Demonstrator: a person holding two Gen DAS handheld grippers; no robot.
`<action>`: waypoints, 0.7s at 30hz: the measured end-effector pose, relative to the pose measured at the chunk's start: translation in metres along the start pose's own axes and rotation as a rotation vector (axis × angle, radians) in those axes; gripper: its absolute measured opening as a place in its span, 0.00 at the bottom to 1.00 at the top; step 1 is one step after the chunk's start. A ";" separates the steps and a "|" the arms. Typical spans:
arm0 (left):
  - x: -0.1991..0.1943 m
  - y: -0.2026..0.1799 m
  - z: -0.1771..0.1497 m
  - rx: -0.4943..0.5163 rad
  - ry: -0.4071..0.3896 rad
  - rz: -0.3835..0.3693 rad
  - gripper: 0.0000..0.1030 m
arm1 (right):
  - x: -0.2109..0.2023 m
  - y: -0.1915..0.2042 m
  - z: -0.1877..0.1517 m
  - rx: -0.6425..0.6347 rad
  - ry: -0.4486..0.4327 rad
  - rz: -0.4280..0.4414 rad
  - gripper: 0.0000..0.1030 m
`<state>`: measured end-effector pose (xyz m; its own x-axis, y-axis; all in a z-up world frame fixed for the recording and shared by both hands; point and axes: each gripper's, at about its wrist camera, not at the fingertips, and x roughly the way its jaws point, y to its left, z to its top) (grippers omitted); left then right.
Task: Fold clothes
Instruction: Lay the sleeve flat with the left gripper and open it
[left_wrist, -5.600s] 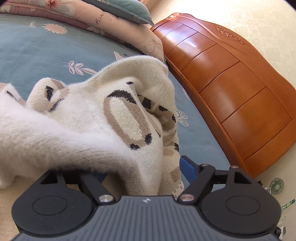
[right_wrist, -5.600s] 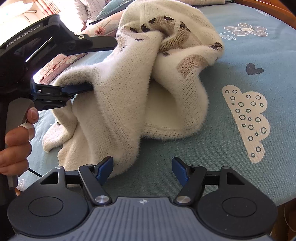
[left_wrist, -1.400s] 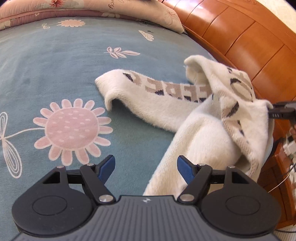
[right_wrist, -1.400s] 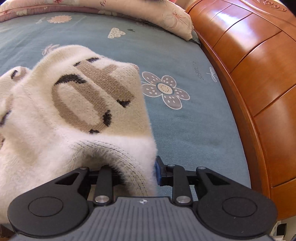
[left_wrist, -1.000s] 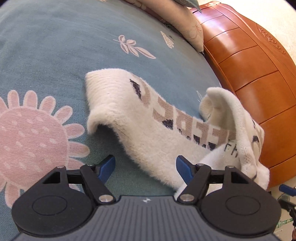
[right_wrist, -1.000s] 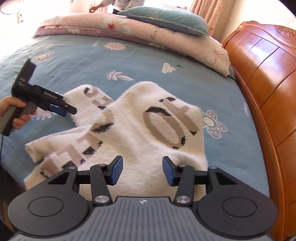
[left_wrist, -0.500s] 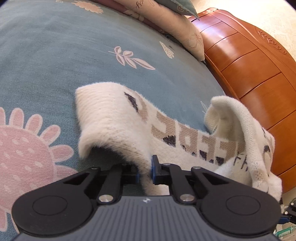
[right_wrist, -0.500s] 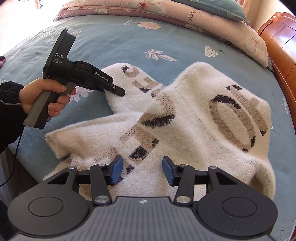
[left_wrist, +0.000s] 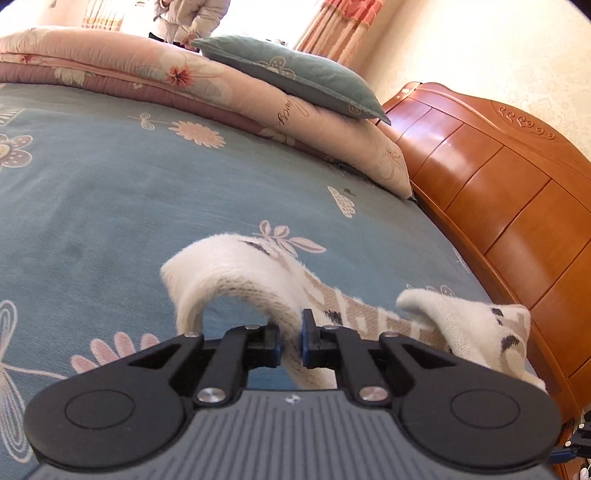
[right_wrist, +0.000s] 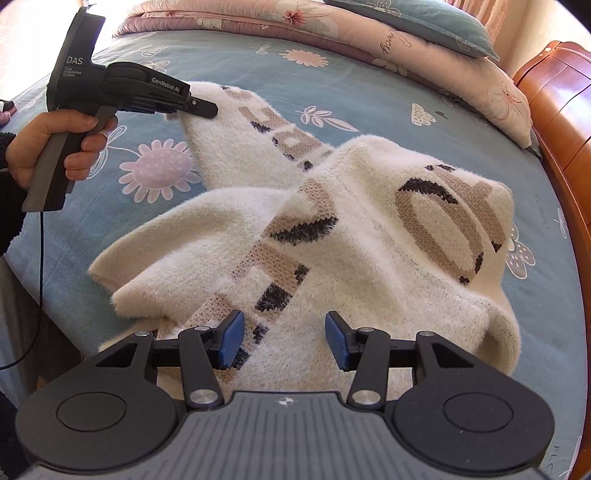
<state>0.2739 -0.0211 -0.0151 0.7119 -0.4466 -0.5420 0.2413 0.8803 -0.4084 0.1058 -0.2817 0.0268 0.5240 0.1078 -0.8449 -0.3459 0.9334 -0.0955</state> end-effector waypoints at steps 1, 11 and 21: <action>-0.009 0.006 0.004 -0.001 -0.018 0.016 0.07 | -0.002 0.003 0.001 -0.006 -0.004 0.002 0.52; -0.099 0.078 0.031 -0.031 -0.148 0.180 0.07 | -0.019 0.036 0.017 -0.052 -0.051 0.036 0.52; -0.099 0.104 0.006 -0.035 -0.009 0.116 0.10 | -0.015 0.056 0.033 -0.077 -0.046 0.051 0.55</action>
<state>0.2326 0.1157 0.0008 0.7398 -0.3405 -0.5803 0.1339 0.9197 -0.3690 0.1039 -0.2196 0.0517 0.5389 0.1718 -0.8246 -0.4308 0.8975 -0.0945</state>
